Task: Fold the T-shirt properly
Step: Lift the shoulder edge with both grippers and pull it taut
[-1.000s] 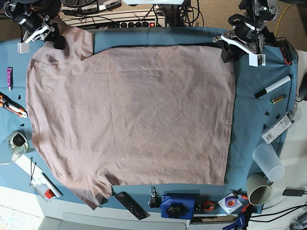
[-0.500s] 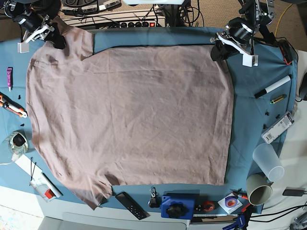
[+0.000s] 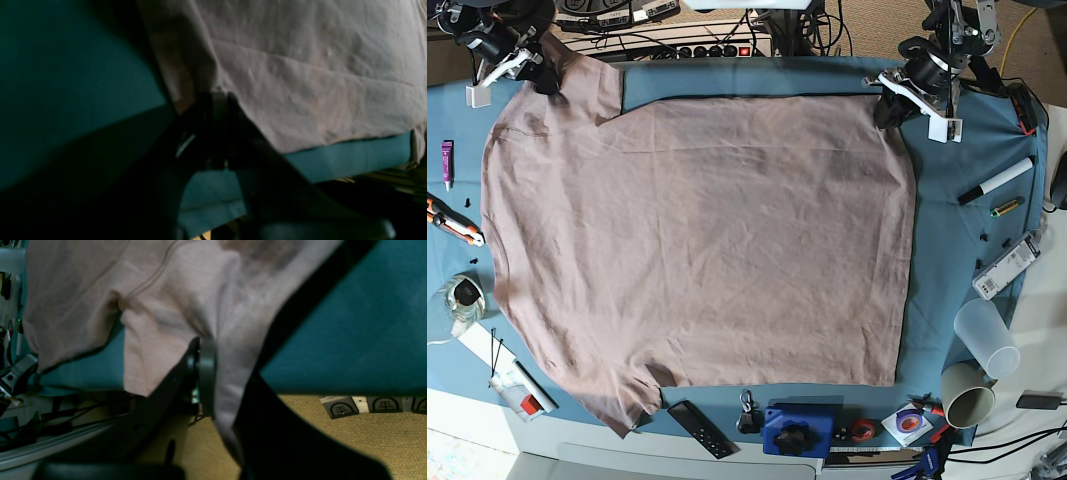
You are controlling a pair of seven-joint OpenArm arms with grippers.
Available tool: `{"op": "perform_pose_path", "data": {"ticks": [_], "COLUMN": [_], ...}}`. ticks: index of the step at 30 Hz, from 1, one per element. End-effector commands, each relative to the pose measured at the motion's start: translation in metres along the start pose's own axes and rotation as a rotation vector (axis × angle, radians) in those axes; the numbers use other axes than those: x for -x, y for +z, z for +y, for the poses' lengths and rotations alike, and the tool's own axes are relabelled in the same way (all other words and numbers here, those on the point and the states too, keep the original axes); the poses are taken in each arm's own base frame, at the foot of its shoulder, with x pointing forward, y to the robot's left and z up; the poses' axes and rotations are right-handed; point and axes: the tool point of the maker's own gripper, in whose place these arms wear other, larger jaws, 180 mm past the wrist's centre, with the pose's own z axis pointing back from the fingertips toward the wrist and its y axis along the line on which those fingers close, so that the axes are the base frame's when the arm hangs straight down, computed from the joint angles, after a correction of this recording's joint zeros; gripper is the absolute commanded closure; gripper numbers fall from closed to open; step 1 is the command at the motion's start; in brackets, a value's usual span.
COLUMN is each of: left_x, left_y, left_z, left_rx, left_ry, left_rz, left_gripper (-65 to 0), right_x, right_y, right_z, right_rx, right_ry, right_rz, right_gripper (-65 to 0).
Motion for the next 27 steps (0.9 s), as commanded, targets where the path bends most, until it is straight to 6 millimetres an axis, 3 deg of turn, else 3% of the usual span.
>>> {"op": "perform_pose_path", "data": {"ticks": [1, 11, 14, 20, 27], "left_x": [0.008, -0.020, -0.014, 0.010, 0.024], "left_y": [0.004, 0.044, 0.050, 0.064, 0.095], "left_z": [0.012, -0.017, -0.017, 0.001, 0.021], "left_rx": [-0.066, -0.077, -0.082, -0.153, -0.212], "left_ry": [-0.026, -0.189, -0.190, -0.201, -0.138], "left_rz": [0.045, -0.011, 0.005, 0.082, 0.124], "left_gripper": [0.0, 0.0, 0.0, 0.0, 0.0], "right_x": [0.014, -0.020, -0.016, 0.005, 0.000], "right_y": [0.005, 0.032, 0.038, 0.059, 0.089], "right_z": [-0.009, 0.003, 0.007, 0.014, 0.018], "right_rx": [0.051, 0.069, 0.062, 0.067, 0.072], "right_ry": [0.012, 0.099, 0.106, 0.110, 0.106], "right_rz": [0.081, -0.006, 0.006, 0.053, 0.026], "right_gripper": [0.0, 0.0, 0.0, 0.0, 0.0]}}
